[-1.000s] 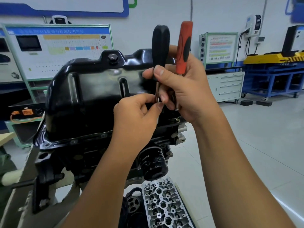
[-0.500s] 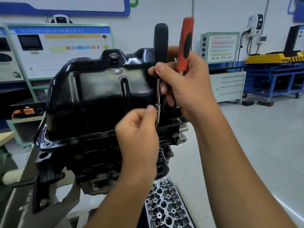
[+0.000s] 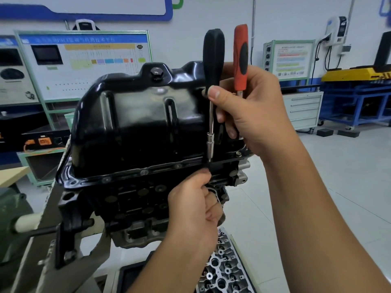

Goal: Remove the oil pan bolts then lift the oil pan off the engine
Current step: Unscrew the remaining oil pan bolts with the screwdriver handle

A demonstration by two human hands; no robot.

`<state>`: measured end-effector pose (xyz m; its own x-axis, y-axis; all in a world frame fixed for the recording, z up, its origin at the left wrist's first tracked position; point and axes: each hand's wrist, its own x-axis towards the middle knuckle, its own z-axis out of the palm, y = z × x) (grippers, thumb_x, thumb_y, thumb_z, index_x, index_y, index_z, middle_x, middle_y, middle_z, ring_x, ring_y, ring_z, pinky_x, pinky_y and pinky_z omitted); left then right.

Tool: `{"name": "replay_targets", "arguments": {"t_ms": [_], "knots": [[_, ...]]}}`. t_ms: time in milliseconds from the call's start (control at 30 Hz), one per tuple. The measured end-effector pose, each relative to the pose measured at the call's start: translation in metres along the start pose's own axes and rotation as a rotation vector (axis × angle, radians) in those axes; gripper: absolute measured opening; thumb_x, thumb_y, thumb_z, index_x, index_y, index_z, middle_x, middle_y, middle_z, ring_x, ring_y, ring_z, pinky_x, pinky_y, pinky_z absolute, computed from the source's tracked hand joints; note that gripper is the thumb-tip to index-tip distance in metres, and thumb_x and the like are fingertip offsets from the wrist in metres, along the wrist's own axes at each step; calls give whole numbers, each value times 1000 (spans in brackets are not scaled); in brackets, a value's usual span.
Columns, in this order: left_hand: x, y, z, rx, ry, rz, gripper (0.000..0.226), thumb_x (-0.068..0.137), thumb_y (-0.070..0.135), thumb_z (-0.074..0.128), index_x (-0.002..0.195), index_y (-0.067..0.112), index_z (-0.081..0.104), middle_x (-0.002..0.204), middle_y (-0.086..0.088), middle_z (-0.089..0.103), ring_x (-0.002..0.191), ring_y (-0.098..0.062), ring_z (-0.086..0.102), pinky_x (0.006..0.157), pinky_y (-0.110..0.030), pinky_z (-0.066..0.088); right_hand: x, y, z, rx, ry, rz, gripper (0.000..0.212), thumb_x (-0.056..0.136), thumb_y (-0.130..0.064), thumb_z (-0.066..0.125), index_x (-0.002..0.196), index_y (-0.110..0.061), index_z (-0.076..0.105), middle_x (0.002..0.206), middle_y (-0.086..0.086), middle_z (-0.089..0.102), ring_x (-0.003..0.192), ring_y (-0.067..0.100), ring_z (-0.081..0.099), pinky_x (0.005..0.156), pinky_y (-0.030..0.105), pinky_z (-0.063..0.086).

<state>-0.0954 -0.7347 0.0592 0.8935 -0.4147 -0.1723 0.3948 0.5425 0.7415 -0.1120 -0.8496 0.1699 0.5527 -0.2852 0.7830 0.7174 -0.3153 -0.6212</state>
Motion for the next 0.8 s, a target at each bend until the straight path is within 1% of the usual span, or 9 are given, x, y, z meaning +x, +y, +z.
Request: {"name": "replay_targets", "arguments": {"t_ms": [67, 100, 200, 300, 400, 467, 600, 700, 800], "knots": [[0, 1, 1, -22, -46, -24, 20, 95, 6, 61, 76, 10, 59, 53, 7, 19, 40, -8, 16, 38, -22, 15, 0, -3, 2, -17, -27, -10, 29, 95, 1, 62, 119, -16, 62, 92, 29, 69, 48, 20, 53, 39, 23, 38], [0, 3, 1, -30, -58, -41, 28, 94, 7, 61, 70, 14, 50, 53, 7, 19, 39, -9, 15, 38, -23, 14, -1, -4, 3, -25, -24, -12, 33, 97, 3, 58, 124, -14, 59, 93, 27, 71, 46, 21, 53, 39, 22, 39], [2, 5, 1, -51, -81, -74, 29, 93, 7, 60, 72, 19, 43, 50, 7, 18, 37, -9, 16, 35, -22, 17, 0, -3, 9, -69, 0, -35, 38, 95, 4, 59, 129, -13, 53, 85, 15, 70, 47, 18, 51, 42, 22, 41], [3, 8, 2, -106, -78, -120, 17, 91, 8, 60, 81, 15, 49, 47, 7, 20, 35, -8, 17, 32, -21, 18, -2, 0, 15, -127, 61, -57, 40, 86, -4, 74, 117, -21, 54, 76, 17, 62, 52, 13, 53, 52, 25, 45], [2, 11, 3, -113, -77, -122, 11, 89, 9, 61, 89, 15, 51, 46, 7, 21, 33, -8, 18, 31, -21, 19, -1, 4, 20, -155, 186, -61, 37, 77, -17, 88, 95, -24, 57, 72, 1, 65, 59, 12, 60, 59, 27, 49], [2, 11, 3, -112, -87, -120, 4, 88, 10, 61, 89, 11, 57, 46, 7, 21, 33, -8, 18, 31, -21, 19, 1, 4, 19, -144, 225, -32, 32, 75, -19, 87, 83, -22, 57, 65, -6, 59, 54, 15, 55, 56, 29, 44], [2, 11, 2, -117, -63, -112, 22, 89, 11, 60, 108, 2, 67, 49, 7, 22, 35, -8, 18, 32, -20, 18, 5, 6, 11, -116, 165, 18, 16, 82, -15, 78, 81, -10, 64, 62, 6, 49, 50, 23, 44, 50, 30, 37], [4, 8, 0, 54, 9, -21, 22, 89, 8, 60, 106, -6, 67, 50, 5, 23, 37, -10, 17, 35, -20, 18, 4, 3, 3, -110, 99, 17, 17, 87, -9, 74, 90, 1, 61, 60, 9, 55, 42, 21, 51, 38, 23, 35], [4, 3, -2, 361, 98, 306, 10, 88, 5, 64, 91, -4, 69, 49, 0, 35, 40, -15, 29, 40, -21, 28, 2, -1, 0, -104, 49, 5, 18, 89, -6, 71, 95, 0, 55, 72, 28, 64, 42, 27, 54, 36, 24, 35]]}}
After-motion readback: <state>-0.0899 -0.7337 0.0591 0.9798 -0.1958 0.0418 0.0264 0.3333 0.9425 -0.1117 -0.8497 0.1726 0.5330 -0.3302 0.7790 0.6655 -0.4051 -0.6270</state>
